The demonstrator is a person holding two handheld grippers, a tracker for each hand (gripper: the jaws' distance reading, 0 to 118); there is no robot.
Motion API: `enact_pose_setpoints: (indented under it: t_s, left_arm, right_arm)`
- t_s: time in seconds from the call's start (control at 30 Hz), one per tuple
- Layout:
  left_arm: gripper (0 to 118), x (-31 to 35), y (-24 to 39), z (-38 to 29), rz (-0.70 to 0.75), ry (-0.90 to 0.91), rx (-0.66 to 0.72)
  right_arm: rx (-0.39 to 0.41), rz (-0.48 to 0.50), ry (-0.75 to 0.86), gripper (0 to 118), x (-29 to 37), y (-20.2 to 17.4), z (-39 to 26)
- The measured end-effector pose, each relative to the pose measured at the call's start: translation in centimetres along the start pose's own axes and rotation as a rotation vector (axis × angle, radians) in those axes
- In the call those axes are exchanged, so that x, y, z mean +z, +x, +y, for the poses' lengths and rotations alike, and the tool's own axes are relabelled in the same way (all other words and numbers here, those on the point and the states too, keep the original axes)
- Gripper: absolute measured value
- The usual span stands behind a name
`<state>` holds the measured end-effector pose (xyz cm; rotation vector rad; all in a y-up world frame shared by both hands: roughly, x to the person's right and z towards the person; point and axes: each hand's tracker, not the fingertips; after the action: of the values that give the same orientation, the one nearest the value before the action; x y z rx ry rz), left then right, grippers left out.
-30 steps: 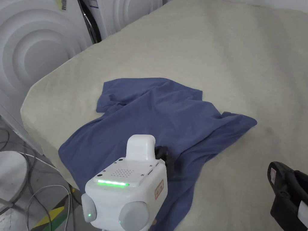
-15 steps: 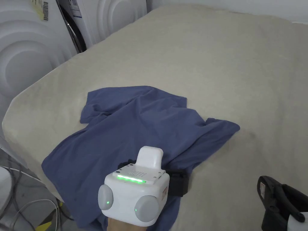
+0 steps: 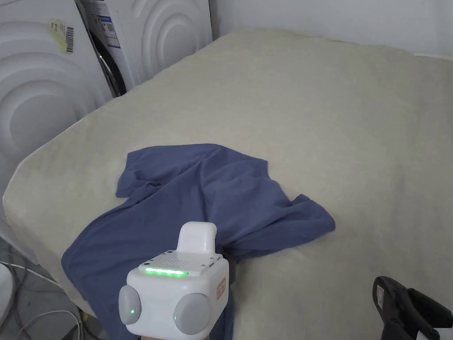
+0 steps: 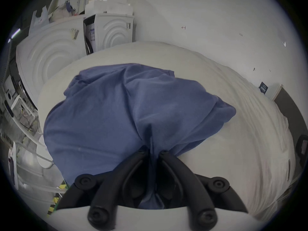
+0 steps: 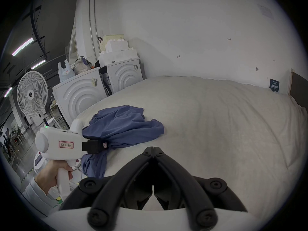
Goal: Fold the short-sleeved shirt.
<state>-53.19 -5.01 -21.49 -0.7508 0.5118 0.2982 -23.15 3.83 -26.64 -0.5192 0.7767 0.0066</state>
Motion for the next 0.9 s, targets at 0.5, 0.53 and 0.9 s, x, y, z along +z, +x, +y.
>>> enact_pose_setpoints:
  t_s: [0.5, 0.53, 0.9]
  left_arm:
    - [8, 12.1, 1.9, 5.2, 0.001, 0.234, 0.058]
    - [8, 13.4, 2.3, 5.8, -0.008, 0.261, 0.067]
    - [8, 24.2, 8.3, 12.7, -0.171, 0.514, -0.058]
  right_arm:
    - [-0.084, -0.072, 0.118, 0, 5.5, 2.7, 1.6]
    - [-0.104, -0.069, 0.134, 0, 6.0, 2.9, 1.7]
    - [-0.107, -0.112, 0.299, 0, 14.4, 5.4, 3.1]
